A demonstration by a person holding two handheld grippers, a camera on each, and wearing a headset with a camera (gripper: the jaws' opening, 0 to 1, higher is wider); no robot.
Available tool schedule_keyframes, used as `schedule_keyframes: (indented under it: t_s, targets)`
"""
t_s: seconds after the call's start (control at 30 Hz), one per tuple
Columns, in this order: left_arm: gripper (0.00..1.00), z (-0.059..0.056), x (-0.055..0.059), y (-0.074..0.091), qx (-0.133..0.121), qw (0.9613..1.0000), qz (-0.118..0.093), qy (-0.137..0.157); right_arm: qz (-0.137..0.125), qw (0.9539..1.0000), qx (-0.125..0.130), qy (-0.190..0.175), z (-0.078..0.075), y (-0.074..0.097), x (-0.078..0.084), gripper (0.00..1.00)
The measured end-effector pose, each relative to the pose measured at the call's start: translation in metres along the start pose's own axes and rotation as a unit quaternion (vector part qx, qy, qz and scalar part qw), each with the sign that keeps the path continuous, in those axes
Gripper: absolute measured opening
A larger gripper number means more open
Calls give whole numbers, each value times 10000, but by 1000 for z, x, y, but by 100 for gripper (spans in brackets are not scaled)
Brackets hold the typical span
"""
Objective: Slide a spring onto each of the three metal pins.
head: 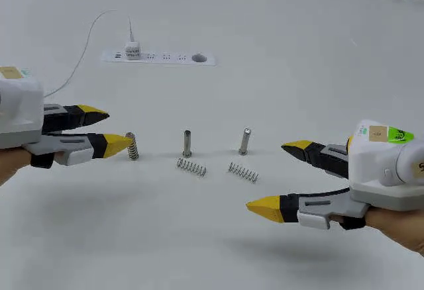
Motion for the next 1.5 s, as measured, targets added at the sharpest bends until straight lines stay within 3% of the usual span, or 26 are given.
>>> schedule_keyframes:
  t_s: [0.9, 1.5]
  targets:
    - [43, -41, 26, 12, -11, 9991, -219, 370, 49, 9998, -114, 162, 4, -18, -9, 71]
    - [58, -63, 35, 20, -206, 9968, -465, 611, 159, 9993, -167, 299, 14, -50, -13, 55]
Point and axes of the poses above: the centre of the closed fingertips' face, and the gripper's own axes: y roughly backward along the fingers, z roughly to its left, x roughly out of its underside, the point moved 5 cm from there along y, roughly backward along the fingers, and after that the axes turned 12 degrees about x, right-handed, at the moved point
